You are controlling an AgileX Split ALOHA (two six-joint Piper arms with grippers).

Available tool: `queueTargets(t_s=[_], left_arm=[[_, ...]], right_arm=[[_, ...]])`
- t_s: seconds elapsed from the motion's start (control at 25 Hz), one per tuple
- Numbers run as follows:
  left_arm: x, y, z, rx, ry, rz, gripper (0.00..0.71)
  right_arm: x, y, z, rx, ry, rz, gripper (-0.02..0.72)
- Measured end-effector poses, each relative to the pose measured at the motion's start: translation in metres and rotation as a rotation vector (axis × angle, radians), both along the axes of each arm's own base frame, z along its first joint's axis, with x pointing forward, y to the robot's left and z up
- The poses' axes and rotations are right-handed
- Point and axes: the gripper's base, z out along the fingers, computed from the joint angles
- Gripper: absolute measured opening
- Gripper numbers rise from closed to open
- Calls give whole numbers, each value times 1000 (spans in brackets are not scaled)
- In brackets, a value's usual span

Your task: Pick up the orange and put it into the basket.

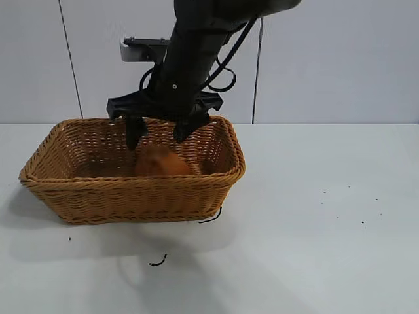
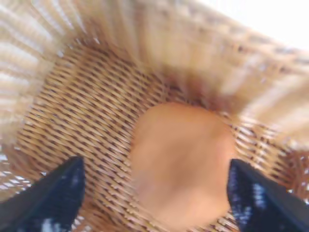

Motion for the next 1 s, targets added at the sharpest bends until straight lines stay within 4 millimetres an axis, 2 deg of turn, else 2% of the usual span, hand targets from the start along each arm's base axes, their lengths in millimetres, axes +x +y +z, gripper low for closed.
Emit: queueTargets(t_s=[0.16,0.44,0.68,0.84,1.0], left_arm=[[0,0,0,0,0,0,639],[0,0,0,0,0,0,639],[0,0,0,0,0,0,639],[0,0,0,0,-1,0,639],[0,0,0,0,-1,0,639]], right_arm=[[18,-47,16,-18,32,-107,610],[47,-144,23,-98,117,-306,610],[55,-219,21,-140,194,-457,610],[54,-252,20,-144,233,-524,610],[51,-261,17,-148,253,-543,610]])
